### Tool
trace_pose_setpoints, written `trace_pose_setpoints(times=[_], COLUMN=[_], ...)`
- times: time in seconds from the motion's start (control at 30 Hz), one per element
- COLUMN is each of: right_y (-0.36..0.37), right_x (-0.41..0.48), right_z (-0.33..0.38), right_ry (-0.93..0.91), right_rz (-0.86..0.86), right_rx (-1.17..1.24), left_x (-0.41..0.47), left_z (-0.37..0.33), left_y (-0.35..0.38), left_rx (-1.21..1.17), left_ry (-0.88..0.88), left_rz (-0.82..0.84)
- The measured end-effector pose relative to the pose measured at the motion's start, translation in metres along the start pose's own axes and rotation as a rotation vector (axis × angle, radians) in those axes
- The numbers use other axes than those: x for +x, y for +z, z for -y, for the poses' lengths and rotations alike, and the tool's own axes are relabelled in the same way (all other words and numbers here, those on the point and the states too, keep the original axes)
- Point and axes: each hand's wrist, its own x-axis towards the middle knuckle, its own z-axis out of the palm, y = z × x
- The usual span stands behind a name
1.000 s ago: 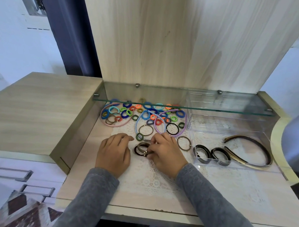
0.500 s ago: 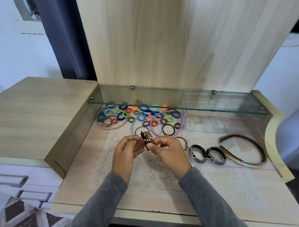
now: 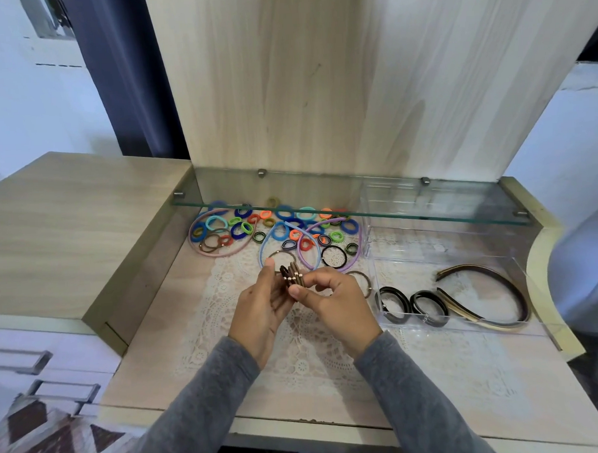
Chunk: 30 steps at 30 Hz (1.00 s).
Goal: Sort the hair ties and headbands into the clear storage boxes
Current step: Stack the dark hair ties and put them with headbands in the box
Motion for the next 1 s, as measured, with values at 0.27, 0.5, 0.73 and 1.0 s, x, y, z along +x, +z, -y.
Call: trace_pose_setpoints(times=[0.27, 0.5, 0.73, 1.0], right_y=[-0.003, -0.008, -0.003, 0.000], right_x=[0.000, 0.004, -0.002, -0.005], right_z=[-0.002, -0.004, -0.001, 0.003], right_ry=[0.031, 0.046, 0.042, 0.050], right_rz=[-0.003, -0.150, -0.055, 0.014], right_rx=[0.019, 0.090, 0.068, 0.025], left_x=[-0.002, 0.000, 0.001, -0.001], left_z=[0.000, -0.001, -0.002, -0.003], left_y=[-0.004, -0.012, -0.011, -0.013], left_rx=[0.047, 0.010, -0.070, -0.118], left_ry=[0.080, 0.070, 0.034, -0.014], left_rz=[0.124, 0.033, -0.017, 0.089])
